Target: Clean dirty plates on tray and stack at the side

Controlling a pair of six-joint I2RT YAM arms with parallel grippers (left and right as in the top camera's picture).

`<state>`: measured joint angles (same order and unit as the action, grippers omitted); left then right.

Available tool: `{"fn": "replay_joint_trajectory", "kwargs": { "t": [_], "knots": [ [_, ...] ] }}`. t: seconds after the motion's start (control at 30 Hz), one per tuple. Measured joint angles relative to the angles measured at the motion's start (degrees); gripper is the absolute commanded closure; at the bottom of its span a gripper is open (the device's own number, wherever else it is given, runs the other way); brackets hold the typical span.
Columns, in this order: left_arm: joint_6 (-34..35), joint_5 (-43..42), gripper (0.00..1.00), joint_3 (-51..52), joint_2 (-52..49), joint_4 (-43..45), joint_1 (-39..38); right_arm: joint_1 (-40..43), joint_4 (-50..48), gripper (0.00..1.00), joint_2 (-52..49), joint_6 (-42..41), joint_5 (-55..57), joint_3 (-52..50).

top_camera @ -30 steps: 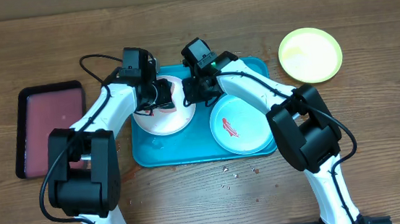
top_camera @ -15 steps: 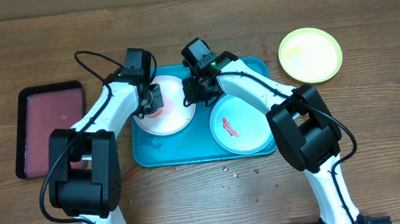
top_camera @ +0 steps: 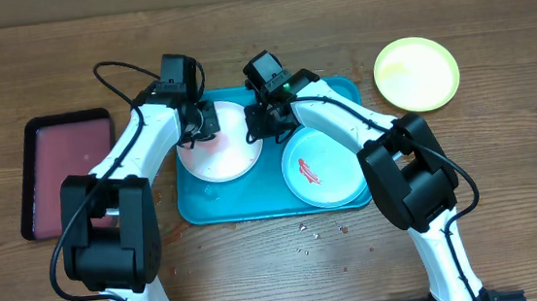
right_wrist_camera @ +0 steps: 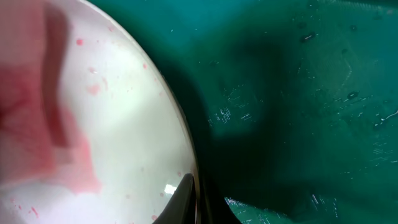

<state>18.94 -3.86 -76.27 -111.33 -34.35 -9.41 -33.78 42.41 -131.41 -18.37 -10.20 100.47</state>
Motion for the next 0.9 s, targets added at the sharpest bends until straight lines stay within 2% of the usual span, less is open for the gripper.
{"fn": "replay_joint_trajectory", "kwargs": {
  "t": [0.17,0.3,0.37,0.53,0.73,0.9],
  "knots": [
    [2.14,-5.68,0.96,-0.50,-3.63,2.08,-0.76,0.00,0.02,0.96,0.00,0.00,0.00,0.00],
    [2.62,-3.82,0.96,-1.51,-4.52,0.26,-0.70,0.00,0.07,0.96,0.00,0.00,0.09,0.00],
    [3.04,-0.02,0.96,-1.97,-4.52,-1.95,-0.74,-0.02,0.04,0.96,0.00,0.02,0.11,0.00],
    [3.54,16.02,0.96,-3.28,-3.63,-12.20,0.48,-0.02,0.07,0.96,0.00,0.02,0.15,0.00],
    [6.32,25.83,0.96,-3.67,2.45,-15.91,2.23,-0.48,-0.35,0.96,0.00,0.00,0.33,0.00],
    [10.67,28.41,0.96,-4.04,13.38,-17.62,6.19,-0.50,2.25,0.96,0.00,1.46,0.66,1.05]
  ]
}}
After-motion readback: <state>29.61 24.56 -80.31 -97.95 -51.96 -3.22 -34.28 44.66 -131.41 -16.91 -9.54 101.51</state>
